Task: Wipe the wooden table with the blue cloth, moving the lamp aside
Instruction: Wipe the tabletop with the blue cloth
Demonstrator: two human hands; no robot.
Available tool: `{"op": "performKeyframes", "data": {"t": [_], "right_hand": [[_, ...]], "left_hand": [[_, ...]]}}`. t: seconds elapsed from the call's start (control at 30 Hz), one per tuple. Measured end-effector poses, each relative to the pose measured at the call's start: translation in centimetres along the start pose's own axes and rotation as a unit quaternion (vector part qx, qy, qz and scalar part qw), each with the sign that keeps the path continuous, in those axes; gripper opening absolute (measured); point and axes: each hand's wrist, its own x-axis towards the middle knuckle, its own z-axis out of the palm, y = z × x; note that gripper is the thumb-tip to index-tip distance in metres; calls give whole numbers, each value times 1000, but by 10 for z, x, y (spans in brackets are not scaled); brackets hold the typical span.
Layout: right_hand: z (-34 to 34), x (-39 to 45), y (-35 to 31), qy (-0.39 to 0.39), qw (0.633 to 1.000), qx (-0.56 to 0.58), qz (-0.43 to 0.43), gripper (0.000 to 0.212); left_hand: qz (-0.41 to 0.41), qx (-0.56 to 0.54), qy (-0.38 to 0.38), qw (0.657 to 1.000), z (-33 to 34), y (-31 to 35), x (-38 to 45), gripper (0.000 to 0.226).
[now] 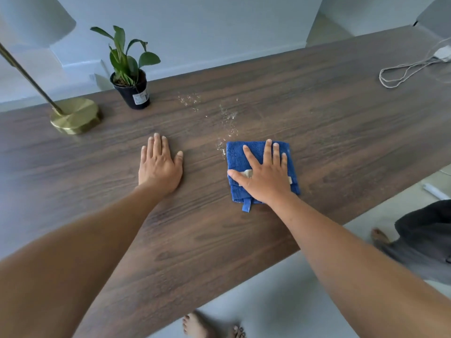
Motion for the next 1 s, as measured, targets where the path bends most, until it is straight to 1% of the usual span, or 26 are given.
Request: {"op": "performKeyframes", "data": {"t": [0.2,0.3,0.4,0.47,0.57,0.67,0.73,0.83,1.0], "right_hand": [[-12,91,-21,-6,1000,4,-13,95],[-15,110,-24,-16,1000,2,-15,95],[-14,91,-16,-28,999,14,-10,93],[-10,61,-3,-30,999,21,-9,92],[-2,5,28,-15,1000,18,-8,94],[-1,-27,61,-16,1000,6,14,93],[-2,-29,73,-20,1000,3,20,96],[-3,-21,82,-20,1000,7,1,98],[-14,19,79,-48,999,10,-13,89]], "left_hand": [[6,17,22,1000,11,-6,4,73],[8,25,24,999,11,-6,5,73],[10,21,16,1000,9,-5,2,72],[9,19,13,1000,6,-4,2,73],[12,12,10,1000,5,-3,1,73],[13,2,4,1000,1,-2,-2,73],[14,-4,1,1000,-1,-3,-3,72],[16,1,-8,1000,-5,-2,-2,73],[10,-11,4,1000,-11,3,15,69]]}}
